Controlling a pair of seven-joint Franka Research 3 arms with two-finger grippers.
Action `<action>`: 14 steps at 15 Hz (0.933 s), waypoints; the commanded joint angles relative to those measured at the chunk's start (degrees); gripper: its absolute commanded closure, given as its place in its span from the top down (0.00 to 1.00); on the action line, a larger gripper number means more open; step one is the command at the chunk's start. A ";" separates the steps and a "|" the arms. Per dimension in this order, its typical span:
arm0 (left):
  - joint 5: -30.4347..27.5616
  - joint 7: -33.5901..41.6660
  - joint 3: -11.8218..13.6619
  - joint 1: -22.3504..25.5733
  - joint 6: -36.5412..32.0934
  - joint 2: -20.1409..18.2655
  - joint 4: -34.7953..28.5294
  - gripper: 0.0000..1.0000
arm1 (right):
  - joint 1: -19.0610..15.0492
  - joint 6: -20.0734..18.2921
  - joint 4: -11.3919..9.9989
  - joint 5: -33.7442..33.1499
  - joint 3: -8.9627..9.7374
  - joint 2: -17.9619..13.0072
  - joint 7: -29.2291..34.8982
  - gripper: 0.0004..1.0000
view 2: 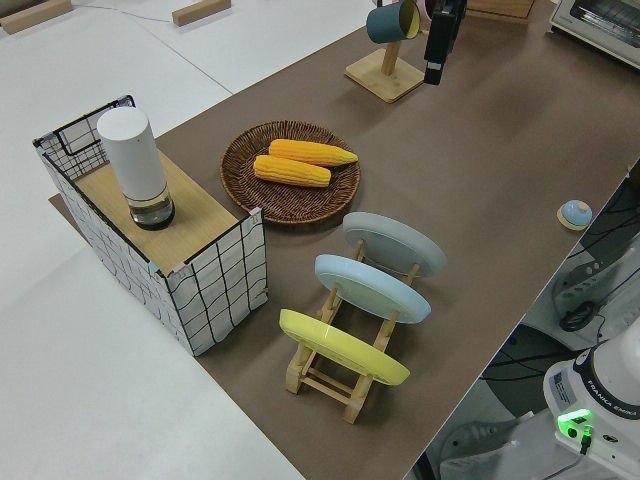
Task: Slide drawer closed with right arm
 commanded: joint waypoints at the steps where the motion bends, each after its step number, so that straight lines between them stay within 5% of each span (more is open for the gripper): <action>1: -0.21 0.55 0.29 -0.24 -0.12 -0.48 0.02 0.99 | 0.93 -2.44 -8.43 -0.55 0.41 -8.39 -3.26 0.00; 3: -0.21 0.55 0.29 -0.24 -0.12 -0.48 0.02 0.99 | 2.08 -3.24 -12.72 -0.55 0.41 -12.34 -6.14 0.01; 5: -0.21 0.55 0.29 -0.24 -0.12 -0.48 0.02 0.99 | 2.34 -5.68 -16.69 -0.46 0.41 -16.13 -11.41 0.18; 10: -0.21 0.55 0.29 -0.24 -0.12 -0.48 0.02 0.99 | 3.49 -13.51 -18.81 -0.29 0.32 -21.58 -26.08 0.98; 14: -0.21 0.55 0.29 -0.24 -0.12 -0.49 0.02 0.99 | 3.49 -18.78 -18.99 5.67 -2.31 -25.97 -38.74 0.98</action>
